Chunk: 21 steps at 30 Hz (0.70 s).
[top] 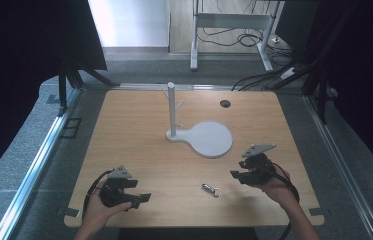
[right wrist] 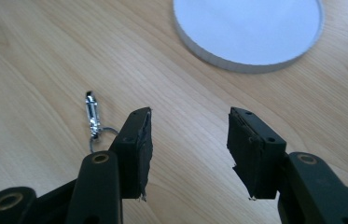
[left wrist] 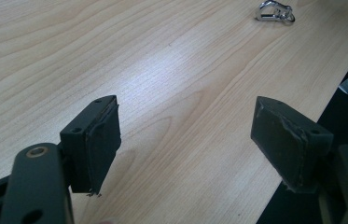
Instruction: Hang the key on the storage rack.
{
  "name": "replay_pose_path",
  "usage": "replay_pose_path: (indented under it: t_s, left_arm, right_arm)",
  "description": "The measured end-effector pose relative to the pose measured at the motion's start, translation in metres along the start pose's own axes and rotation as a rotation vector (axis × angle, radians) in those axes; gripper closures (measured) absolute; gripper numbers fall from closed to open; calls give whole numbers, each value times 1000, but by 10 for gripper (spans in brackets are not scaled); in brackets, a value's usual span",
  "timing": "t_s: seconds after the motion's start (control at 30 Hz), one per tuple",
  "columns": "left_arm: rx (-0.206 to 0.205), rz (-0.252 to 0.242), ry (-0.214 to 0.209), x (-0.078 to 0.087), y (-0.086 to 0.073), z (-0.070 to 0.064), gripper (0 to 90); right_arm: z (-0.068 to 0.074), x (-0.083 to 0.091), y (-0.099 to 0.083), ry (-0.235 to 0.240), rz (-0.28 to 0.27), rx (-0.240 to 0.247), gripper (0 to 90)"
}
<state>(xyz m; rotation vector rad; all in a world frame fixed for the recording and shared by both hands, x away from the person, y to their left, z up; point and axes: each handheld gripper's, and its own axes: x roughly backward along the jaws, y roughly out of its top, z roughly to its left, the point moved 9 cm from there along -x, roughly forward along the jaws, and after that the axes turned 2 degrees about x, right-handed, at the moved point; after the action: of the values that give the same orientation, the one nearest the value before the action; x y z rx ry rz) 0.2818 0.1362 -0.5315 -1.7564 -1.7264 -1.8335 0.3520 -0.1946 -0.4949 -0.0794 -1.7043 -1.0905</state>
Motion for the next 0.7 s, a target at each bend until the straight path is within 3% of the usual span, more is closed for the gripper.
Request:
replay_pose_path:
  t_s: [0.1, 0.2, 0.4, 0.7]
  left_arm:
    - [1, 1, 0, 0, 0, 0, 245]
    - [0, 9, 0, -2, -1, 0, 245]
    - [-3, 20, -6, -4, -2, -1, 244]
    - [4, 15, -8, -4, -2, -1, 244]
  right_arm:
    - [5, -3, 1, 14, 13, 11, 508]
    - [16, -12, 0, 48, 62, 44, 517]
    - [23, -21, -3, 72, 113, 61, 531]
    - [32, -27, -4, 106, 143, 71, 561]
